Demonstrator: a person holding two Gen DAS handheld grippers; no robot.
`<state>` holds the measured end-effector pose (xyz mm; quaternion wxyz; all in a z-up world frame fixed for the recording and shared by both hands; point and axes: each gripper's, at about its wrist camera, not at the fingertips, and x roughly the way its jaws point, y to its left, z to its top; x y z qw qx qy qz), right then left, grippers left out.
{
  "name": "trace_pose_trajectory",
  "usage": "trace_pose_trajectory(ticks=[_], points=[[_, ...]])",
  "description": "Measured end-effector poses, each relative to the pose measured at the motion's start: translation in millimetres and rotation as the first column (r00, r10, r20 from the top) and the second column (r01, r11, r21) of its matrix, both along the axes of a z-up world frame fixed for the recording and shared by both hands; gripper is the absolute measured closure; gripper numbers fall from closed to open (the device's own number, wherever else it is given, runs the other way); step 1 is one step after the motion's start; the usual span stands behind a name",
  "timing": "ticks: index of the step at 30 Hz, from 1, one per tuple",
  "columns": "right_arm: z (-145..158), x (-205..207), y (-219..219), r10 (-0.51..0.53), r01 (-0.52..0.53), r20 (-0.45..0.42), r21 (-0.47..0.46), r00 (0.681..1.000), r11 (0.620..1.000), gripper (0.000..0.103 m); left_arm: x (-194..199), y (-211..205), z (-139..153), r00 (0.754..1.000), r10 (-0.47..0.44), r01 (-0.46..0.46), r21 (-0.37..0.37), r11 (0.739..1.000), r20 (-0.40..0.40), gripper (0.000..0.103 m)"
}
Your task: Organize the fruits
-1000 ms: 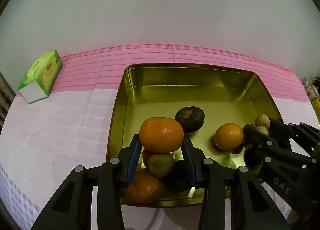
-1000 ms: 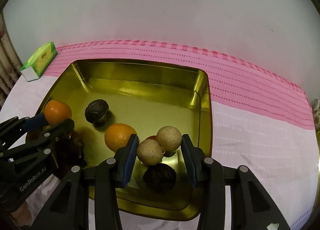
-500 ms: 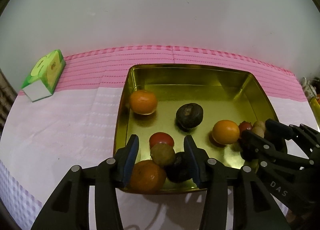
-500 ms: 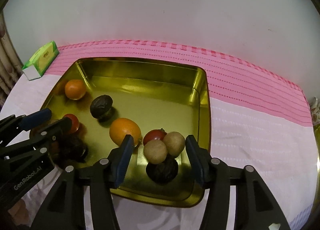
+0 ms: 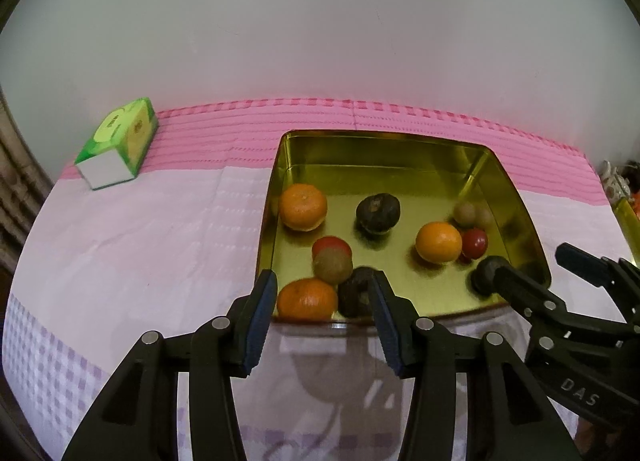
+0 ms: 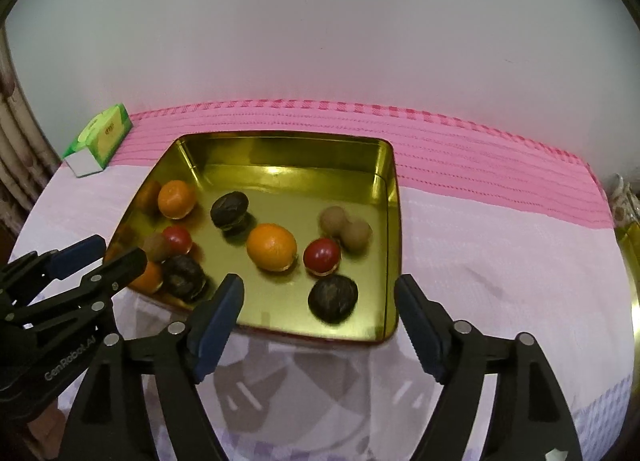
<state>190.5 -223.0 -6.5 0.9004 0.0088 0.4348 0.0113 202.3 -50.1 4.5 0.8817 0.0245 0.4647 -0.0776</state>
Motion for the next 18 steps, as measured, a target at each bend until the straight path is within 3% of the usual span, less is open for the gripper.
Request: trace_pose_trajectory(ticks=[18], points=[[1.8,-59.4,4.4,0.006,-0.007,-0.006,-0.03,1.0,1.0,0.022,-56.6,6.0,7.9,1.0,0.003,-0.003,0.01,1.0,0.004,0.054]])
